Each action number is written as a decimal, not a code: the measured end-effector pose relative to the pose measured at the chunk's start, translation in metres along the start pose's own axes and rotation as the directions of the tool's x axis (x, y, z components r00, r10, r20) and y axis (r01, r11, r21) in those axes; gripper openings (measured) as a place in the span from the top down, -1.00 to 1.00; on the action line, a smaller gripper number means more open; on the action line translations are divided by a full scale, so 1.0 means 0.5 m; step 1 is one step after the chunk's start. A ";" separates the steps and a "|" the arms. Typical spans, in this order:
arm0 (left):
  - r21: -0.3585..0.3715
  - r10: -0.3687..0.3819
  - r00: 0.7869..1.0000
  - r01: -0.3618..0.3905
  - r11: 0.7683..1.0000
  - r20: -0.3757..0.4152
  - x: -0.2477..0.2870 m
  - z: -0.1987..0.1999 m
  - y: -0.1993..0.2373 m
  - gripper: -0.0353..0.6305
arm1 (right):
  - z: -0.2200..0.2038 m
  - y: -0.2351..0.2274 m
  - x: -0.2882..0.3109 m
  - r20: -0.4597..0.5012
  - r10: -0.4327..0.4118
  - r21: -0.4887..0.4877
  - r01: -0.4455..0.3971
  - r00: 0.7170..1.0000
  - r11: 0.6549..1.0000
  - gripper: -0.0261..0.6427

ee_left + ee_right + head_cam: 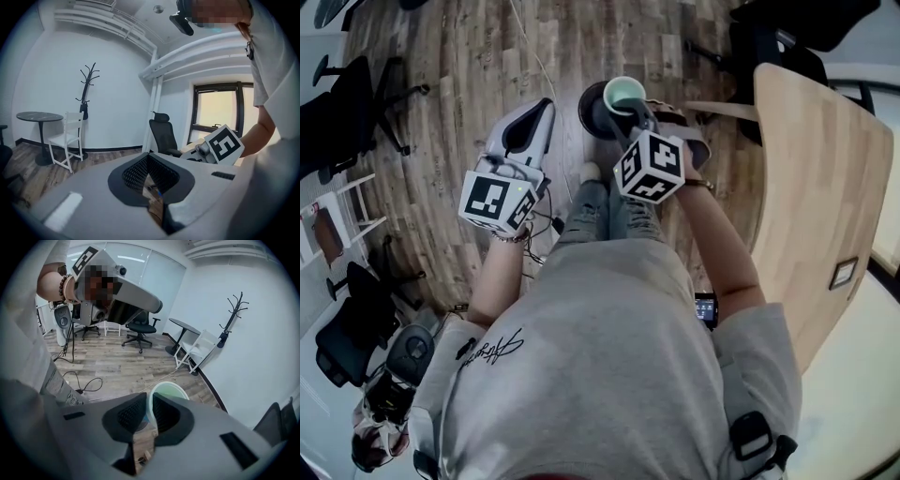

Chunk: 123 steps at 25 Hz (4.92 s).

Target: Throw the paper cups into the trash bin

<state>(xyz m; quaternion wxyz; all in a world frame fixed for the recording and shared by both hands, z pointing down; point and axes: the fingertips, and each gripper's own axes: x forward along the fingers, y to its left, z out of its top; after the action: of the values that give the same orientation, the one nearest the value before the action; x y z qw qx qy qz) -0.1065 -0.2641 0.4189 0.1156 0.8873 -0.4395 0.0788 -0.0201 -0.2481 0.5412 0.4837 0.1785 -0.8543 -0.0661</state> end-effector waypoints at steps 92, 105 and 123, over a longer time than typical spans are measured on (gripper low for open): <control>-0.282 -0.007 0.976 -0.056 0.958 -0.218 0.090 -0.665 0.080 0.88 | -0.424 0.313 0.724 -0.237 0.247 0.096 -0.231 0.939 0.968 0.78; -0.273 -0.020 0.977 -0.040 0.961 -0.213 0.100 -0.648 0.073 0.88 | -0.372 0.281 0.675 -0.146 0.180 0.140 -0.160 0.973 0.977 0.74; -0.245 -0.027 0.983 -0.019 0.969 -0.183 0.119 -0.540 0.065 0.88 | -0.253 0.157 0.519 -0.001 0.025 0.237 -0.024 1.000 0.971 0.74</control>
<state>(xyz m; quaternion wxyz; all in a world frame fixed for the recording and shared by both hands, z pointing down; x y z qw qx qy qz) -0.1071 -0.2546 0.6972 0.2651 0.8559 -0.4312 0.1056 -0.0529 -0.2633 0.8383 0.4616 0.2245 -0.8572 0.0426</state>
